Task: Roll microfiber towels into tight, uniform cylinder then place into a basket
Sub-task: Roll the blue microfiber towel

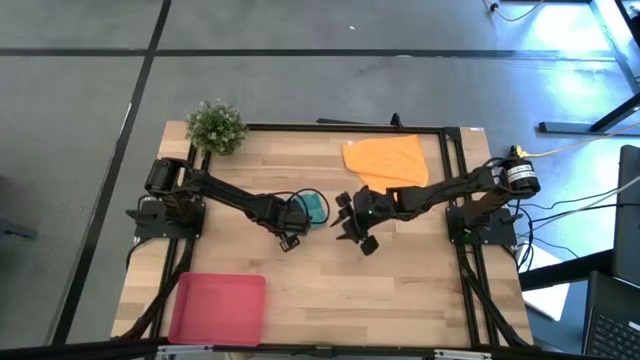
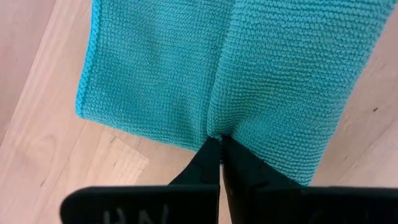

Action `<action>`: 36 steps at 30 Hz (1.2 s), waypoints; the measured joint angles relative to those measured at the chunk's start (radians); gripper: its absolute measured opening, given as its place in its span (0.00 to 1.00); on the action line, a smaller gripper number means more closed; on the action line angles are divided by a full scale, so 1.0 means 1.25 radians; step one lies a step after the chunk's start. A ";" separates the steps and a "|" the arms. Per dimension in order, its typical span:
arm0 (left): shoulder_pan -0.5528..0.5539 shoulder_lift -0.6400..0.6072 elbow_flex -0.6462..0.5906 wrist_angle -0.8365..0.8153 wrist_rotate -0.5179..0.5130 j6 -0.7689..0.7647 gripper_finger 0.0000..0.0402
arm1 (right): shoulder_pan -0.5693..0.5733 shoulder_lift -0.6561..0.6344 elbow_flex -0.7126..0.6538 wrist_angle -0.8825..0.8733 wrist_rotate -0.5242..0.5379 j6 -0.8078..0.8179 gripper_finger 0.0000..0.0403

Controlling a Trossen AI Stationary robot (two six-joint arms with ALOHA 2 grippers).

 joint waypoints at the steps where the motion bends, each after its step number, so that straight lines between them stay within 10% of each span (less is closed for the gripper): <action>1: 0.000 0.000 0.000 0.000 0.000 0.000 0.00 | 0.003 0.003 0.001 0.007 0.011 -0.007 0.48; 27: 0.000 0.000 0.000 0.000 0.008 -0.002 0.00 | -0.058 0.277 0.002 0.317 0.138 -0.179 0.55; 36: -0.001 0.000 0.001 0.008 0.027 -0.002 0.00 | -0.064 0.293 0.004 0.337 0.173 -0.156 0.38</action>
